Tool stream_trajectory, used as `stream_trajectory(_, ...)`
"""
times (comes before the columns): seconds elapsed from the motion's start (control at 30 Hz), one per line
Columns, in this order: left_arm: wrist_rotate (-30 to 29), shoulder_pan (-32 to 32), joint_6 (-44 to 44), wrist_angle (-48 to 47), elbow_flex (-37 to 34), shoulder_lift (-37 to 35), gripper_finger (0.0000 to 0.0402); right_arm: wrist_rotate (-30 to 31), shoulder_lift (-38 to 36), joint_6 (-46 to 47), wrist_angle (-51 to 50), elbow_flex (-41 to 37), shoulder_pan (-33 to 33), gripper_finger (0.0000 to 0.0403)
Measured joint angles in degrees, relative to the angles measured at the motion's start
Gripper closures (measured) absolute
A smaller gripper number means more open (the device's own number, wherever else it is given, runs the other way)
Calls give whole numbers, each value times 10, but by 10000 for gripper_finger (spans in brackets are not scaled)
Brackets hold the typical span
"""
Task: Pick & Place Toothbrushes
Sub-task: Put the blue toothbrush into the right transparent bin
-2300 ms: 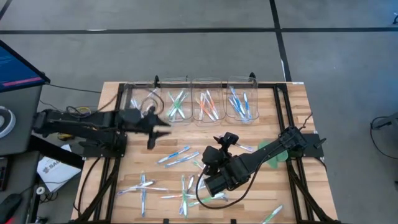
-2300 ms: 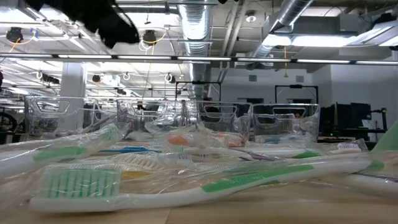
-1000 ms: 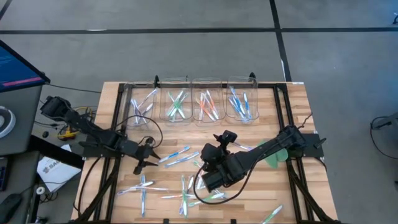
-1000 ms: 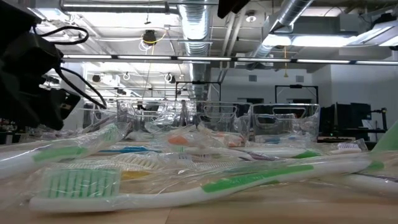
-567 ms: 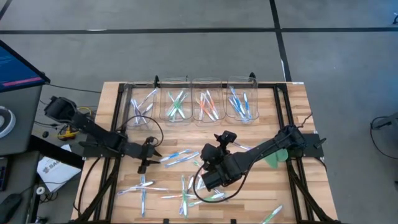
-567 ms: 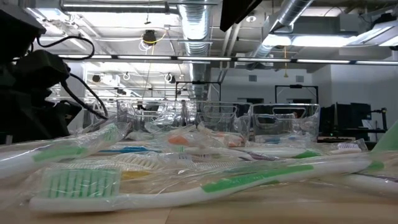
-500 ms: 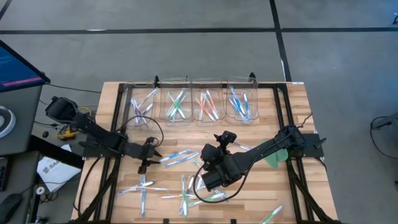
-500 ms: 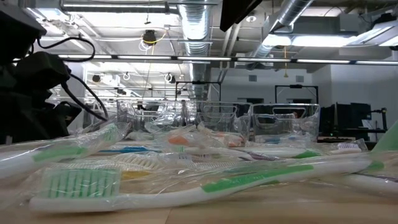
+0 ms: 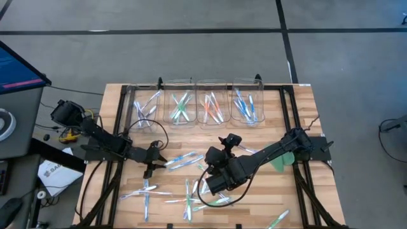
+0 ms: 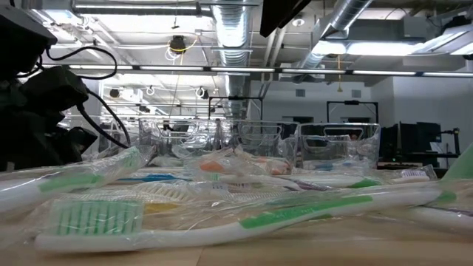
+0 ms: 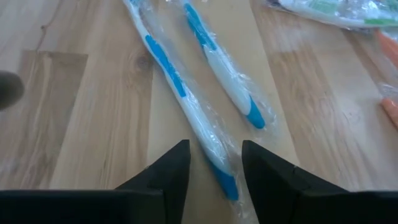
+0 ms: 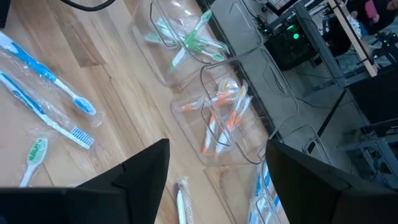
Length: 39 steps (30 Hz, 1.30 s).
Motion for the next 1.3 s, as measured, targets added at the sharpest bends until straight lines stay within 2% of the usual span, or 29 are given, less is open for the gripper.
stream_trajectory(0.1, -1, 0, -2, -1, 0, 0, 291, 0, 0, 0, 0, 0, 0, 143)
stream_trajectory(0.33, -8, 1, -5, -5, 0, 0, 386, 0, 0, 0, 1, 0, 0, 143)
stream_trajectory(1.3, -5, 0, -3, -9, -1, 2, 390, 0, 0, -4, 0, 0, -1, 143)
